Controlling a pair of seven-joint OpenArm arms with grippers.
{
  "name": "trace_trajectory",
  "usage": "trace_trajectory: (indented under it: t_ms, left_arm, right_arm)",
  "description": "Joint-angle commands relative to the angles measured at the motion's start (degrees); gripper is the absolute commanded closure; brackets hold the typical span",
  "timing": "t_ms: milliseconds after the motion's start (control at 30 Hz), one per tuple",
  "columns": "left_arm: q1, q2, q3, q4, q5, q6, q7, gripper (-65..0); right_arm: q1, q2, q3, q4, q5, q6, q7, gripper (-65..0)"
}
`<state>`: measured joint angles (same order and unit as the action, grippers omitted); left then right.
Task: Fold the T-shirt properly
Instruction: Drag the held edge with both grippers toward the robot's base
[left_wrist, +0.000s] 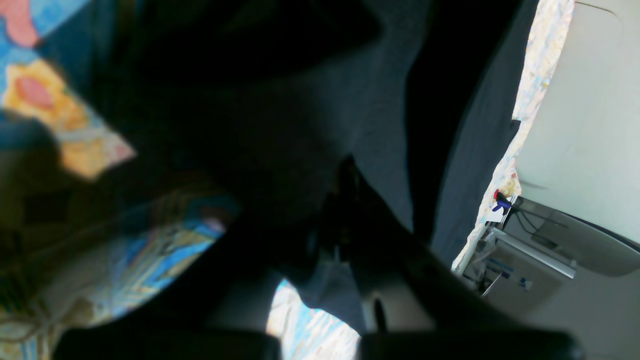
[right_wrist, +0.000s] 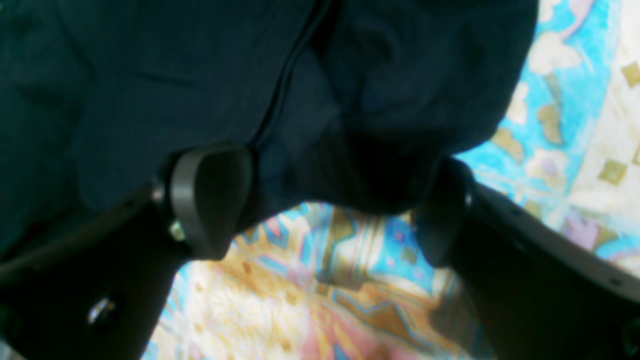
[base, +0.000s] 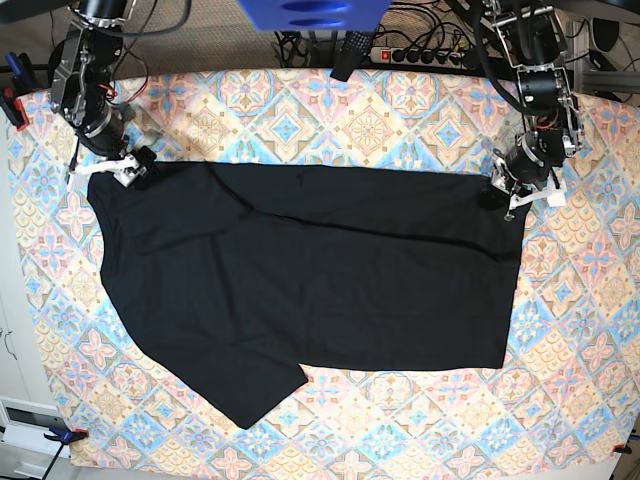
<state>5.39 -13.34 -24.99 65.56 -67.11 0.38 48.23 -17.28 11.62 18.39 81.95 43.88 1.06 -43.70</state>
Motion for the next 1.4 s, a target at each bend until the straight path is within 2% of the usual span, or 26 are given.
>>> trace_trajectory:
  t_ms: [0,100,167,233,367,400,600,1067,1167,1367]
  left_arm:
    - [-0.42,-0.85,-0.28,0.68,-0.01,0.01,-0.10,0.0]
    - [-0.24,-0.85,-0.28,0.68,-0.10,0.01,-0.01,0.0]
    - [0.46,-0.85,-0.28,0.77,-0.18,0.01,-0.01,0.0]
    - [0.90,-0.94,-0.37,0.77,-0.18,0.01,0.78,0.0]
    - [2.39,-1.03,-0.55,0.86,-0.27,-0.07,1.66,0.0]
    - [3.01,-1.03,-0.55,0.86,-0.36,-0.07,1.66,0.0]
    - [8.11,-1.12,-0.63,5.96,-0.36,-0.16,1.66,0.0]
    - [22.96,-4.90,-0.63,16.51,-0.36,-0.16,1.66,0.0]
    - [24.99,-6.22,-0.63,16.51,-0.36,-0.16,1.66,0.0]
    - [26.39,-6.22,-0.63,16.51,-0.36,-0.16,1.57,0.0]
  right_arm:
    - [1.41,0.56,-0.06,-1.21,-0.41,-0.75,-0.82,-52.4]
    - [3.87,0.56,-0.06,-3.93,-0.41,-0.75,-0.82,-52.3]
    - [4.84,0.56,-0.06,-4.90,-0.41,-0.75,-0.82,-49.7]
    - [5.28,0.56,-0.06,-5.07,-0.41,-0.75,-0.82,-40.9]
    - [5.19,0.56,0.02,-4.99,-0.41,-0.75,-0.82,-17.4]
    - [5.01,0.56,0.29,-4.90,-0.41,-0.75,-0.82,-14.6]
    - [0.97,0.56,5.12,-3.32,-0.41,-0.75,-1.53,-13.9]
    - [-15.47,0.56,6.79,9.87,-0.41,-0.75,-1.53,-13.8]
    - [-16.88,0.56,6.79,10.49,-0.41,-0.75,-1.53,-13.8]
    - [-17.76,0.56,6.44,10.49,-0.41,-0.75,-1.53,-14.2]
